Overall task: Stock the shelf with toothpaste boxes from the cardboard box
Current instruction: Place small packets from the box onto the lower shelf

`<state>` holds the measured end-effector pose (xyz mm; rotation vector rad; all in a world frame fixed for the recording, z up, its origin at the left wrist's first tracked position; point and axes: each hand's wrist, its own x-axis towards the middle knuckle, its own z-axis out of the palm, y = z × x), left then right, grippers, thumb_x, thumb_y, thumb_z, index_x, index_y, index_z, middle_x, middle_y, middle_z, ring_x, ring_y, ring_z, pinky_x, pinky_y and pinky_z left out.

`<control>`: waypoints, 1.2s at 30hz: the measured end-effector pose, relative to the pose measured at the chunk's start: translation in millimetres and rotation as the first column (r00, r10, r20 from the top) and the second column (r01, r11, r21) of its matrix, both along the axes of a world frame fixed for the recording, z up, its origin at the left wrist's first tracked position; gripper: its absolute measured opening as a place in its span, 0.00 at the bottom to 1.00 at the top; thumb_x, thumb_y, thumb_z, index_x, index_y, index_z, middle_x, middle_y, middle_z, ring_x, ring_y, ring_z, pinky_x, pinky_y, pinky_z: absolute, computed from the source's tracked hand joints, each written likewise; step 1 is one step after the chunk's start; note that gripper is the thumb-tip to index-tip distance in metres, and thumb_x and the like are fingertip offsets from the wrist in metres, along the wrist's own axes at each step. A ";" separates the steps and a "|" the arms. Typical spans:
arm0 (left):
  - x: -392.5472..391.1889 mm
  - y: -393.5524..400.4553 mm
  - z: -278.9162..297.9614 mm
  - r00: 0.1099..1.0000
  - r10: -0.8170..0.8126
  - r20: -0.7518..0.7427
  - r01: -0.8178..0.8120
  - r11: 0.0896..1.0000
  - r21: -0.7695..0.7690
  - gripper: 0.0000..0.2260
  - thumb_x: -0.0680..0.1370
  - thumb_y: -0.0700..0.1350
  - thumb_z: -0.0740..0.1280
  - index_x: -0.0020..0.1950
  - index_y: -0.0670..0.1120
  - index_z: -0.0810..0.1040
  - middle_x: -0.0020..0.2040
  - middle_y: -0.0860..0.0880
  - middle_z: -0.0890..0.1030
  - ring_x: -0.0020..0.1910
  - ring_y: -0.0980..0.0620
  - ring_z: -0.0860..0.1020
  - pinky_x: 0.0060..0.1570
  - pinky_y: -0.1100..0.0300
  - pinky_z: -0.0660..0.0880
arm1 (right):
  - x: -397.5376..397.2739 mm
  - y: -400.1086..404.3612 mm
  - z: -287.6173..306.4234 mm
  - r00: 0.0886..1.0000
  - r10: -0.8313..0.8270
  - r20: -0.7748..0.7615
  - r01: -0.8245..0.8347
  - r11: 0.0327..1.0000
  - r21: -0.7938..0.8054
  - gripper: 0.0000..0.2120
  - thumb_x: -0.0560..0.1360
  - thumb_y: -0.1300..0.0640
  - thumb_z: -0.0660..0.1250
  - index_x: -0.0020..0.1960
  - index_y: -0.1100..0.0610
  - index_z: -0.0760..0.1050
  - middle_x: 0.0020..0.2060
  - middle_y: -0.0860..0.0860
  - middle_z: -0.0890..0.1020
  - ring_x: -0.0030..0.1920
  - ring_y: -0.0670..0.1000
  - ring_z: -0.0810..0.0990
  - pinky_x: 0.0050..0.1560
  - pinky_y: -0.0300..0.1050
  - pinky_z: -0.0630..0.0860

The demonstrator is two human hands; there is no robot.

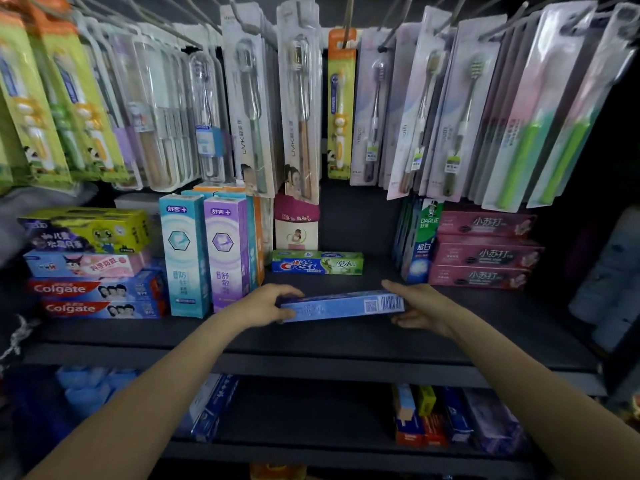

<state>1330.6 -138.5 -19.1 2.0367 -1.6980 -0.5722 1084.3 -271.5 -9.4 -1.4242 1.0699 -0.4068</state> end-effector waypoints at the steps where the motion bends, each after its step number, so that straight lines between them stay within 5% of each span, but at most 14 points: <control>1: 0.2 -0.7 -0.7 1.000 0.016 -0.006 -0.016 1.000 -0.022 0.21 0.74 0.39 0.68 0.67 0.46 0.70 0.65 0.47 0.73 0.61 0.53 0.71 0.59 0.66 0.66 | -0.3 -1.7 0.5 0.999 0.029 0.033 -0.028 1.000 -0.007 0.15 0.74 0.51 0.68 0.55 0.60 0.75 0.43 0.54 0.81 0.38 0.50 0.80 0.33 0.37 0.78; 5: -4.1 -2.3 -1.3 0.974 0.068 0.215 -0.034 0.987 -0.158 0.25 0.71 0.38 0.72 0.66 0.46 0.69 0.63 0.48 0.68 0.63 0.52 0.69 0.63 0.63 0.65 | 1.2 -9.1 -1.8 0.994 0.110 -0.012 -0.110 0.972 -0.206 0.13 0.73 0.60 0.71 0.55 0.56 0.74 0.49 0.51 0.80 0.45 0.46 0.77 0.44 0.37 0.73; 11: -3.9 -5.8 -5.3 0.916 0.128 0.381 -0.033 0.969 -0.245 0.22 0.73 0.40 0.69 0.65 0.47 0.69 0.64 0.48 0.65 0.66 0.49 0.64 0.67 0.54 0.65 | 12.1 -21.6 -5.6 0.959 0.139 -0.248 -0.235 0.879 -0.415 0.17 0.72 0.62 0.71 0.60 0.63 0.75 0.49 0.52 0.78 0.50 0.46 0.76 0.40 0.27 0.72; 21: -4.8 -17.2 -19.6 0.894 0.221 0.391 -0.097 0.945 -0.313 0.20 0.77 0.39 0.63 0.68 0.47 0.67 0.67 0.49 0.64 0.68 0.52 0.63 0.68 0.59 0.64 | 44.0 -24.6 -3.4 0.701 -0.056 -0.711 -0.613 0.462 -0.641 0.18 0.74 0.56 0.66 0.63 0.53 0.73 0.59 0.52 0.76 0.60 0.55 0.75 0.56 0.49 0.73; 28: 3.8 -16.7 -29.8 0.853 0.285 0.436 0.010 0.827 -0.562 0.22 0.64 0.31 0.72 0.57 0.39 0.76 0.56 0.41 0.76 0.57 0.46 0.71 0.51 0.50 0.79 | 68.6 -38.3 14.0 0.863 -0.064 -0.501 -0.407 0.500 -0.765 0.18 0.76 0.60 0.66 0.65 0.59 0.72 0.60 0.55 0.75 0.52 0.58 0.80 0.53 0.51 0.77; 33: 7.0 -27.2 -32.7 0.826 0.259 0.500 -0.003 0.890 -0.456 0.27 0.61 0.32 0.74 0.59 0.35 0.76 0.60 0.37 0.76 0.59 0.38 0.76 0.57 0.48 0.74 | 105.3 -63.8 31.4 0.824 -0.198 -0.531 -0.419 0.418 -0.806 0.16 0.76 0.61 0.64 0.63 0.57 0.74 0.59 0.58 0.77 0.57 0.60 0.77 0.55 0.53 0.76; 36: 4.0 -31.9 -31.5 0.848 0.227 0.479 -0.026 0.920 -0.390 0.25 0.71 0.35 0.67 0.68 0.37 0.69 0.71 0.39 0.64 0.71 0.40 0.64 0.69 0.51 0.62 | 125.1 -67.9 38.2 0.765 -0.223 -0.604 -0.472 0.443 -0.762 0.16 0.76 0.61 0.63 0.63 0.58 0.74 0.59 0.60 0.77 0.58 0.61 0.77 0.54 0.51 0.76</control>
